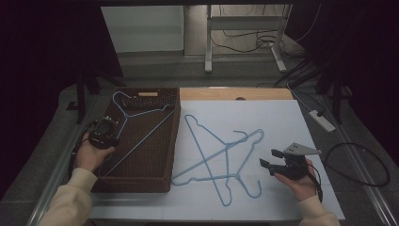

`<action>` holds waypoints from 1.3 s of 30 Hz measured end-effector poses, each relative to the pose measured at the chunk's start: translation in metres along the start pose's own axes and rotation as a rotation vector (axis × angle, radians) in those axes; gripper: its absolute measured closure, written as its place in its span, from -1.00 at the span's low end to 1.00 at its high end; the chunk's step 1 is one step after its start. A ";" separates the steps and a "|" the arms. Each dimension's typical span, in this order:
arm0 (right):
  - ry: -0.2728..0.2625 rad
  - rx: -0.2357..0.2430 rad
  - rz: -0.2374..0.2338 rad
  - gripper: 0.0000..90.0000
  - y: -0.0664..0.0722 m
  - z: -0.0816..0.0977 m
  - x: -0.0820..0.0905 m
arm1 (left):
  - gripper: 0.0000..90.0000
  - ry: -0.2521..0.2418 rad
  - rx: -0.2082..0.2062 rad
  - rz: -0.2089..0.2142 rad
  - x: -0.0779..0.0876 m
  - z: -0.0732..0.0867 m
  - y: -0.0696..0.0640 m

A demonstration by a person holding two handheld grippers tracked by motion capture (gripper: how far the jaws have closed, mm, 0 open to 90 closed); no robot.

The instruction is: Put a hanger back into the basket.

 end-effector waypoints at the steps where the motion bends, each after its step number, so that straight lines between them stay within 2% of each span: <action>1: 0.000 0.000 0.000 -0.26 0.000 0.000 0.000 | 0.89 -0.003 0.000 0.000 0.000 0.000 0.000; 4: -0.001 0.001 0.000 -0.26 0.000 0.000 0.000 | 0.78 -0.014 0.003 -0.010 0.001 0.000 0.001; 7: -0.003 0.002 0.001 -0.26 0.000 0.000 0.000 | 0.40 -0.050 0.018 -0.018 0.006 -0.001 0.002; 8: -0.003 0.002 0.001 -0.26 0.000 0.000 0.001 | 0.34 -0.071 0.021 -0.014 0.009 -0.001 0.002; 9: -0.004 0.002 0.001 -0.26 0.000 0.000 0.001 | 0.26 -0.071 0.021 -0.014 0.009 -0.001 0.002; 10: -0.004 0.001 0.001 -0.26 0.000 0.000 0.001 | 0.17 -0.127 0.028 0.003 0.017 0.000 0.000; 11: -0.004 0.001 0.001 -0.26 0.000 0.000 0.001 | 0.13 -0.127 0.028 0.003 0.017 0.000 0.000; 12: -0.004 0.000 0.002 -0.26 0.000 0.000 0.001 | 0.13 -0.155 0.027 0.011 0.022 0.000 -0.001; 13: -0.003 0.001 0.003 -0.26 0.000 0.000 0.001 | 0.05 -0.203 0.023 0.028 0.030 0.000 -0.003; 14: -0.003 0.001 0.003 -0.26 0.000 0.000 0.001 | -0.02 -0.228 0.017 0.041 0.034 0.001 -0.005; 15: -0.003 0.000 0.002 -0.26 0.000 0.000 0.001 | -0.05 -0.278 0.004 0.075 0.044 0.003 -0.008; 17: -0.002 -0.001 0.001 -0.26 -0.001 0.000 0.001 | -0.14 -0.339 -0.020 0.133 0.056 0.005 -0.015; 21: -0.005 -0.006 0.000 -0.26 -0.002 -0.001 0.001 | -0.21 -0.431 -0.074 0.201 0.074 0.012 -0.031; 28: -0.009 -0.013 -0.004 -0.27 -0.003 -0.001 0.002 | -0.25 -0.514 -0.142 0.259 0.088 0.020 -0.057; 33: -0.012 -0.017 -0.002 -0.27 -0.004 -0.001 0.004 | -0.25 -0.563 -0.182 0.296 0.095 0.024 -0.076; 39: -0.015 -0.013 -0.001 -0.27 -0.002 -0.001 0.006 | -0.26 -0.590 -0.228 0.327 0.096 0.028 -0.094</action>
Point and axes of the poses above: each handheld gripper's, and its own axes: x roughly backward along the jaws, z roughly out of its underside, y roughly to its left, the point moved 5 cm from there along -x, roughly forward along the jaws, and after that the axes turned 10 degrees about y, right-handed, at the moved point
